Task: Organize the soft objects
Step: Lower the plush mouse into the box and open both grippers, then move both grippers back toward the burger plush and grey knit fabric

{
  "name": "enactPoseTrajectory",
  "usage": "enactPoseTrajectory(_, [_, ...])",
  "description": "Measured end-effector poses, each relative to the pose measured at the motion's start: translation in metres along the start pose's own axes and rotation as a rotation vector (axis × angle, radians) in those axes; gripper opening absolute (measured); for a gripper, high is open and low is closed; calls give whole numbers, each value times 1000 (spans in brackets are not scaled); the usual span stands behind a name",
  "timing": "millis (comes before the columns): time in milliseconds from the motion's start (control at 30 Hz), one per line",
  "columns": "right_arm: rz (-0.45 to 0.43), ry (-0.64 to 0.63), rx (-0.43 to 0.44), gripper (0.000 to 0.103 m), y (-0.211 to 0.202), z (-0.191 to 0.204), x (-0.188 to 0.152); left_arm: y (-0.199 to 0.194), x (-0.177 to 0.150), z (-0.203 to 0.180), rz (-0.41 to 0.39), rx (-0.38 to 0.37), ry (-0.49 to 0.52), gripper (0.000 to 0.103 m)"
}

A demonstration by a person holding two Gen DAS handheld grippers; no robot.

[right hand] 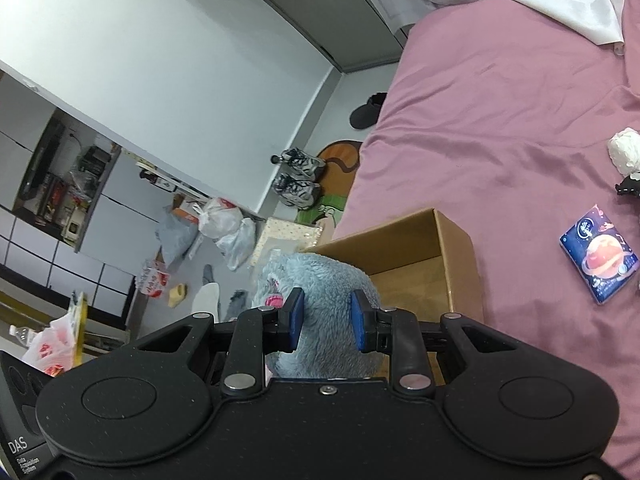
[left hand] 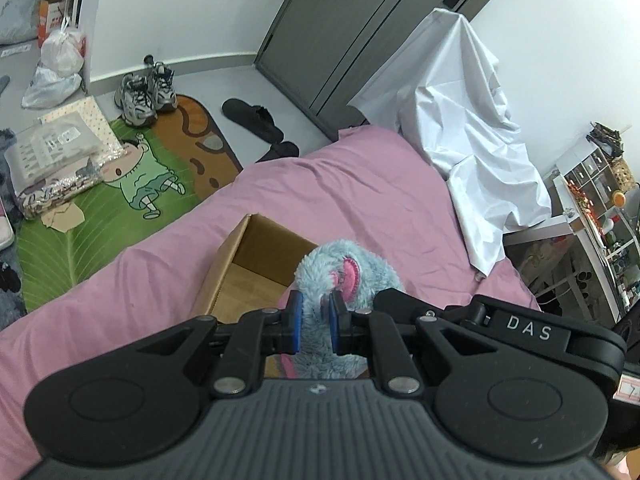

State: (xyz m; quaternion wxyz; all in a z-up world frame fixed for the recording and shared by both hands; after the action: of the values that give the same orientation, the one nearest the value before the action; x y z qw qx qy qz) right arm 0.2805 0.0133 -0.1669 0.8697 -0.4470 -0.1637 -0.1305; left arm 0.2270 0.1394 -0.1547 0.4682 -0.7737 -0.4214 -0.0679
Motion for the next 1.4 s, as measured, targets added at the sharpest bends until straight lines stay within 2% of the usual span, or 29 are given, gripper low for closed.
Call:
enactPoseTrajectory(200, [28, 5, -25, 25, 20, -2, 2, 16, 2, 14, 27, 13, -26, 12])
enactPoseTrajectory(300, [43, 7, -31, 30, 27, -2, 2, 23, 4, 21, 41, 27, -36, 12])
enactPoseTrajectory(367, [55, 9, -30, 41, 31, -1, 2, 26, 5, 23, 43, 44, -30, 13])
enactPoseTrajectory(567, [50, -19, -10, 61, 18, 0, 1, 26, 7, 18, 48, 86, 5, 19])
enactPoseTrajectory(700, [41, -32, 7, 62, 4, -5, 3, 22, 6, 9, 50, 102, 23, 34])
enactPoseTrajectory(767, [38, -42, 9, 65, -4, -8, 4, 19, 6, 6, 39, 116, 39, 47])
enactPoseTrajectory(933, [24, -59, 12, 66, -19, -17, 5, 11, 3, -3, 18, 164, 66, 64])
enactPoseTrajectory(1000, [15, -67, 19, 71, -26, -19, 6, 7, 1, -6, 13, 173, 63, 71])
enactPoseTrajectory(1067, [3, -81, 22, 81, -31, -20, 7, 2, 0, -9, 5, 181, 63, 80])
enactPoseTrajectory(1133, [-10, -99, 17, 84, -38, -22, 7, -2, -3, -12, 9, 203, 67, 85])
enactPoseTrajectory(1400, [-55, -116, -10, 90, -66, -45, 9, -15, -13, -33, -5, 256, 110, 90])
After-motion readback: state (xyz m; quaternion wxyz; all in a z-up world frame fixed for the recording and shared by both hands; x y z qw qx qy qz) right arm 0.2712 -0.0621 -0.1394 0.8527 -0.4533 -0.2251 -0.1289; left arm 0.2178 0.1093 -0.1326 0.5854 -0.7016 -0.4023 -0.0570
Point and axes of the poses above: each gripper's, at about its wrist camera, not at the fingertips, and y roughly the way its jaws point, z to its left, x to its top, the point moved 9 cm from there along y, roughly the way its jaws point, and after that the axes turned 7 degrees about -x, right-handed, at the moved point
